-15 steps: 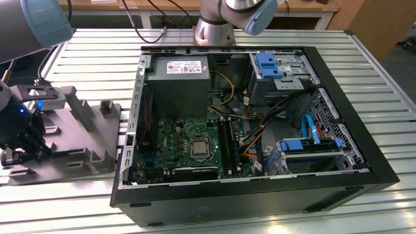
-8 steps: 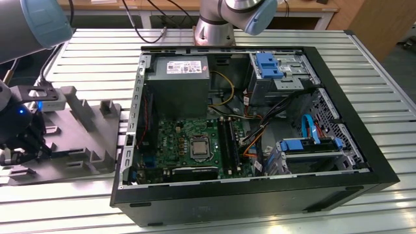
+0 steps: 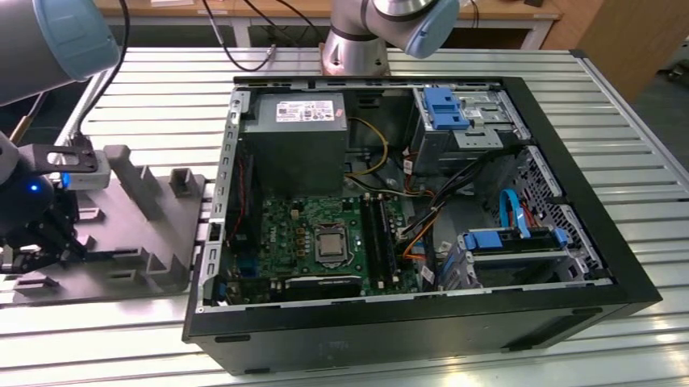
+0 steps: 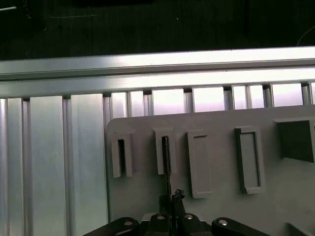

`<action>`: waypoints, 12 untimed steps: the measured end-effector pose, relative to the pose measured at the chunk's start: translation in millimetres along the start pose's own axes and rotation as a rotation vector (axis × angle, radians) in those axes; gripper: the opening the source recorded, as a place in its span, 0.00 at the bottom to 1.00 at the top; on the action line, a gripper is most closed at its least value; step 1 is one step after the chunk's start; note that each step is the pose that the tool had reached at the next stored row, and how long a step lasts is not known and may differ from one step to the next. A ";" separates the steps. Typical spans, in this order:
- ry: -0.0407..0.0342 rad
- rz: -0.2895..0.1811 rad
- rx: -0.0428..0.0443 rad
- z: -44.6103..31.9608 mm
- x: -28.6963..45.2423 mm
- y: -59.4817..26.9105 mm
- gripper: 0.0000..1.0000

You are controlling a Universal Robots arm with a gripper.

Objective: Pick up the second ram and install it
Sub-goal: 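Pick up the second ram and move it above second insertion slot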

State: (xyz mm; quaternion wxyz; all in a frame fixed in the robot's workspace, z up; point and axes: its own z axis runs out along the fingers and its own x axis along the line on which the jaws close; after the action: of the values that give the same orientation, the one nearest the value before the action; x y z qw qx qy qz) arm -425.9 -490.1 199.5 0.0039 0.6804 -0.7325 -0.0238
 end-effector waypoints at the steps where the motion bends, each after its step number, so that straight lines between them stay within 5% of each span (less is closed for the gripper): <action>1: 0.0000 0.000 0.0001 0.0 0.0 0.0 0.13; 12: 0.0001 -0.004 -0.0001 0.0 0.0 0.0 0.13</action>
State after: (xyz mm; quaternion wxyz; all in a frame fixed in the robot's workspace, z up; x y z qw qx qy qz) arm -425.9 -490.1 199.5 0.0039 0.6819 -0.7311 -0.0238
